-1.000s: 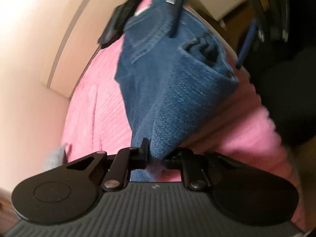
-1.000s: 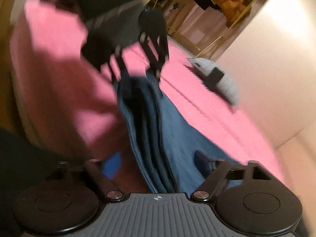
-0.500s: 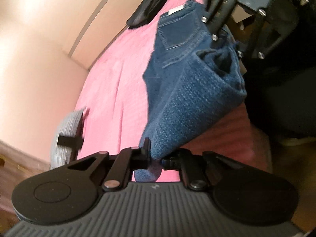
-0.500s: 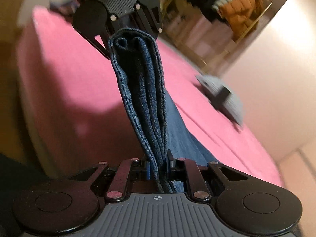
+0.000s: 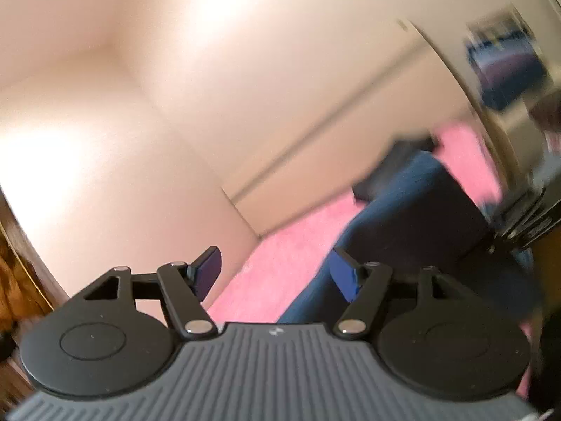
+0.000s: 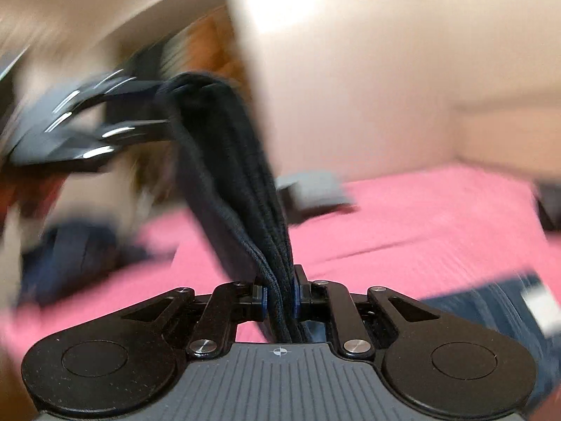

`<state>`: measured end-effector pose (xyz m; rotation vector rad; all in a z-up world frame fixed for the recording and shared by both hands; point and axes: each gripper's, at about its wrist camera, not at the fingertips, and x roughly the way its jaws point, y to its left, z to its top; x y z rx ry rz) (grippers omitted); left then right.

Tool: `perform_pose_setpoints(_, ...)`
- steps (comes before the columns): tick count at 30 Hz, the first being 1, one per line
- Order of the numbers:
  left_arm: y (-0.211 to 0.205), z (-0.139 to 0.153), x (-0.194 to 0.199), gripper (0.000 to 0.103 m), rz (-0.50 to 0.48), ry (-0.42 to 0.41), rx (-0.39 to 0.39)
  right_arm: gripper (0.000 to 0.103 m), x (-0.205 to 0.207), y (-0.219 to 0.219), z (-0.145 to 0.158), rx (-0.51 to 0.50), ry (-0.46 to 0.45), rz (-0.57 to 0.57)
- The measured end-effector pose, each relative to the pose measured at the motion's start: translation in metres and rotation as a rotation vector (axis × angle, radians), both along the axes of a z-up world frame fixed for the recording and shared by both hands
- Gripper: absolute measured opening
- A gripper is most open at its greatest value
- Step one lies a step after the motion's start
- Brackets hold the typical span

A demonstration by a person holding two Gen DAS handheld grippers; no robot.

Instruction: Fold clothes

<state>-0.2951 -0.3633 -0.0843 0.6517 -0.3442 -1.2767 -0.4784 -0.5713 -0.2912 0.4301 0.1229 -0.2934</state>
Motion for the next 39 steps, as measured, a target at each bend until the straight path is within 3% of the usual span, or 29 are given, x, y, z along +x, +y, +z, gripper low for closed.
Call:
perform_pose_setpoints(4, -0.031, -0.038, -0.013, 0.065, -0.028, 0.064, 0.12, 0.012, -0.05, -0.09, -0.063, 0.342, -0.094, -0.28)
perform_pose_setpoints(8, -0.059, -0.101, -0.024, 0.065, -0.044, 0.141, 0.306, 0.023, -0.076, -0.13, -0.122, 0.548, 0.021, -0.408)
perform_pose_setpoints(13, -0.088, -0.149, -0.03, 0.064, -0.056, 0.206, 0.433, 0.023, -0.093, -0.131, -0.118, 0.55, -0.026, -0.352)
perform_pose_setpoints(18, -0.102, -0.171, -0.031, 0.064, -0.059, 0.189, 0.474, 0.023, -0.092, -0.135, -0.123, 0.615, -0.026, -0.352)
perform_pose_setpoints(23, -0.122, -0.177, -0.033, 0.064, -0.076, 0.217, 0.486, 0.022, -0.093, -0.106, -0.104, 0.568, 0.016, -0.329)
perform_pose_setpoints(25, -0.126, -0.182, -0.032, 0.064, -0.067, 0.228, 0.495, 0.018, -0.097, -0.11, -0.114, 0.591, 0.037, -0.335)
perform_pose_setpoints(27, -0.128, -0.186, -0.03, 0.064, -0.054, 0.239, 0.503, 0.017, -0.099, -0.112, -0.121, 0.632, 0.027, -0.332)
perform_pose_setpoints(32, -0.134, -0.192, -0.018, 0.064, 0.005, 0.3, 0.518, 0.018, -0.105, -0.111, -0.114, 0.625, 0.051, -0.319)
perform_pose_setpoints(36, -0.144, -0.188, -0.002, 0.064, 0.049, 0.351, 0.507, 0.019, -0.123, -0.101, -0.102, 0.604, 0.033, -0.375)
perform_pose_setpoints(39, -0.159, -0.184, 0.01, 0.061, 0.069, 0.393, 0.49, 0.051, -0.125, -0.093, -0.078, 0.447, 0.062, -0.467)
